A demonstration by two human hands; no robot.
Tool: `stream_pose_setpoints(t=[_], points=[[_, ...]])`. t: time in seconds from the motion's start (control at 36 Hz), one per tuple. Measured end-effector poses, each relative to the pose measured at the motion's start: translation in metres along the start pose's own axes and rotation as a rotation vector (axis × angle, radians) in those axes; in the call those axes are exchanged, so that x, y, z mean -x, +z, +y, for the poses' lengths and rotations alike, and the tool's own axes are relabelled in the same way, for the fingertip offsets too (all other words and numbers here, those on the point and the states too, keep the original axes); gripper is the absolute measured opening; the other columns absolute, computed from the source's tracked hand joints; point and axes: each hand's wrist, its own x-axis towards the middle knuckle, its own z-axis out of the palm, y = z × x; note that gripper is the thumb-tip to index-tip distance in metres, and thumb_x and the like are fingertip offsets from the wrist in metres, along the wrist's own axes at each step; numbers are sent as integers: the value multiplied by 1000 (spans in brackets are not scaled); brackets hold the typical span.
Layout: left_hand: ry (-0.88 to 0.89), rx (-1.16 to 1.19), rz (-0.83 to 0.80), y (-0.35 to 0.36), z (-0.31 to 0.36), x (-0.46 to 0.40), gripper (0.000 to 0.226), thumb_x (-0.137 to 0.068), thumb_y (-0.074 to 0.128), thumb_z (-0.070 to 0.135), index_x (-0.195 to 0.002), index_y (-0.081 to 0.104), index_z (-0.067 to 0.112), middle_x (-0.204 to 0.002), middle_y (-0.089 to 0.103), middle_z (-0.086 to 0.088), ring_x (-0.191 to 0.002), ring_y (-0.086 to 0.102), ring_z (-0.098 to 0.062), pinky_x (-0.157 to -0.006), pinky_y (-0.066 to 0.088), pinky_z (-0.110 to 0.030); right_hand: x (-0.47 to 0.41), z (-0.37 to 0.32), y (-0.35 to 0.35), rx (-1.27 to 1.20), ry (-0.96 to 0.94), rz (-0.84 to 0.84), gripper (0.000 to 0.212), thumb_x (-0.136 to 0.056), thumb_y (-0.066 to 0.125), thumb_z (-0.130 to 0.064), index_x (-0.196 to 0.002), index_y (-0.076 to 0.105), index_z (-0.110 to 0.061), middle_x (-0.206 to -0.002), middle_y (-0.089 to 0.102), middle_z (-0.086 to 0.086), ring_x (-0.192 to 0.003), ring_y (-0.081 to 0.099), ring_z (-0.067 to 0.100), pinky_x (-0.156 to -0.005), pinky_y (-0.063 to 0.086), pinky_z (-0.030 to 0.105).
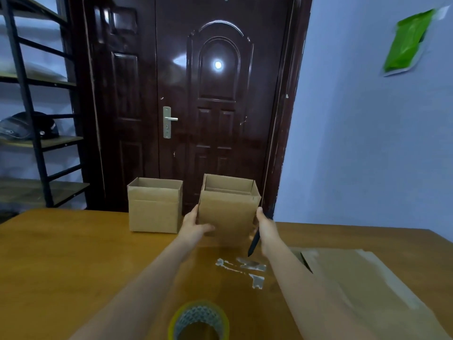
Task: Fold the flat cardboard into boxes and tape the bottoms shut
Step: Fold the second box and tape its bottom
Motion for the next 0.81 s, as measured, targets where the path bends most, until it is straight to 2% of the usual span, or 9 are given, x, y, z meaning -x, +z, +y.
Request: stream_pose_setpoints(t=[0.08, 0.17, 0.31, 0.39, 0.5, 0.64, 0.81], points=[[-70, 44, -32, 4, -16, -10, 80, -88, 63, 11, -152, 17, 27, -152, 31, -3, -137, 32, -27, -113, 27, -43, -16, 14, 8, -12, 49, -24, 66, -91, 46, -59, -133, 48, -8, -118, 60, 8, -106, 57, 28, -97, 46, 42], [-117, 62, -18, 6, -31, -20, 75, -91, 59, 11, -151, 17, 24, -152, 31, -6, -137, 32, -28, -112, 28, -41, -41, 33, 14, -45, 101, -69, 76, -84, 47, -68, -136, 46, -12, -129, 57, 10, -116, 55, 31, -101, 45, 50], [-84, 40, 12, 8, -42, -34, 78, -92, 58, 11, -153, 12, 25, -153, 28, -5, -140, 27, -26, -112, 25, -39, -73, 47, 24, -111, 109, -124, 102, -62, 55, -77, -141, 42, -14, -137, 53, 11, -127, 48, 30, -110, 36, 51], [-80, 51, 36, 5, -46, -46, 81, -91, 60, 11, -153, 10, 25, -154, 26, -6, -140, 26, -26, -113, 24, -39, -64, 35, 34, -91, 117, -142, 83, -81, 51, -67, -142, 41, -12, -142, 48, 11, -132, 42, 30, -113, 31, 48], [-78, 42, 83, 1, -49, -56, 82, -90, 61, 11, -153, 10, 24, -155, 24, -6, -142, 23, -27, -114, 21, -40, -73, 33, 44, -61, 115, -147, 75, -89, 47, -60, -143, 38, -9, -146, 43, 12, -135, 38, 29, -115, 28, 44], [-72, 33, 108, -4, -51, -63, 80, -91, 60, 12, -153, 11, 25, -154, 26, -5, -141, 24, -27, -114, 22, -42, -82, 37, 52, -1, 108, -143, 78, -90, 43, -62, -147, 30, -11, -151, 35, 10, -140, 29, 29, -115, 22, 44], [-63, -44, 100, -6, -47, -61, 86, -90, 62, 12, -153, 6, 24, -154, 26, -6, -141, 24, -28, -114, 23, -42, -82, 38, 49, 51, 92, -110, 77, -92, 42, -61, -147, 28, -10, -151, 34, 11, -140, 29, 31, -114, 23, 44]])
